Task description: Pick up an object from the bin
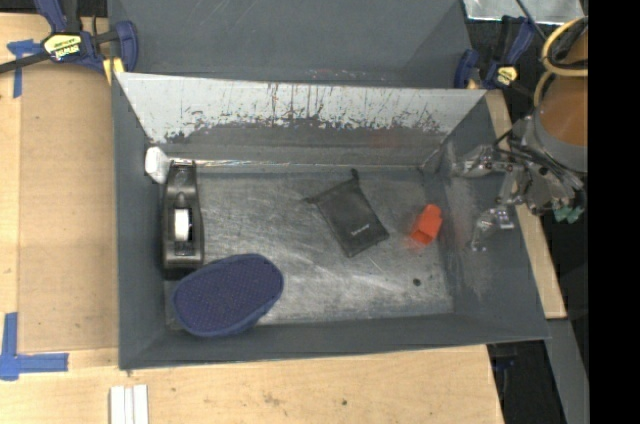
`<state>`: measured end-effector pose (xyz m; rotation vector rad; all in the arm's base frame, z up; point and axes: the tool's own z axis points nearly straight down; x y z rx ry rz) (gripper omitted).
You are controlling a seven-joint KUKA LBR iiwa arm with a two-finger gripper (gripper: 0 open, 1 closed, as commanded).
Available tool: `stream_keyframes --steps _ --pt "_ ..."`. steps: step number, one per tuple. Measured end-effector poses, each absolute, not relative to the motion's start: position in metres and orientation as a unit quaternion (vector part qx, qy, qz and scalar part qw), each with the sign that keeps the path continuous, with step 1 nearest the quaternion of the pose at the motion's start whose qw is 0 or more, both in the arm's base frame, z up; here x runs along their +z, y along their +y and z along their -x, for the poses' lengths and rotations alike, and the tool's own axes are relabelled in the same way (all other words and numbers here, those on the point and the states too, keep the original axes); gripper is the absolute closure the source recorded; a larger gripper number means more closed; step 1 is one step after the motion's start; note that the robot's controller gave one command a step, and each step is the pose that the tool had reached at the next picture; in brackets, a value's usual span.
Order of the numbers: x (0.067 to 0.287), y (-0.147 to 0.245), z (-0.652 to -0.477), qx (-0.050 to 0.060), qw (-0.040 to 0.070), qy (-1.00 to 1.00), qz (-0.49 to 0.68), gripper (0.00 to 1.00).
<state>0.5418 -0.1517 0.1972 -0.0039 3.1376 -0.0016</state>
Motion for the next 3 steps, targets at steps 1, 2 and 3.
stream_keyframes --steps 1,2,3 --pt "0.072 -0.138 -0.589 0.000 0.003 0.999 -0.035 0.00" --pt "0.075 -0.140 -0.591 -0.001 0.009 0.999 -0.035 1.00" --pt "0.266 -0.149 -0.608 -0.002 0.007 1.000 0.017 1.00"
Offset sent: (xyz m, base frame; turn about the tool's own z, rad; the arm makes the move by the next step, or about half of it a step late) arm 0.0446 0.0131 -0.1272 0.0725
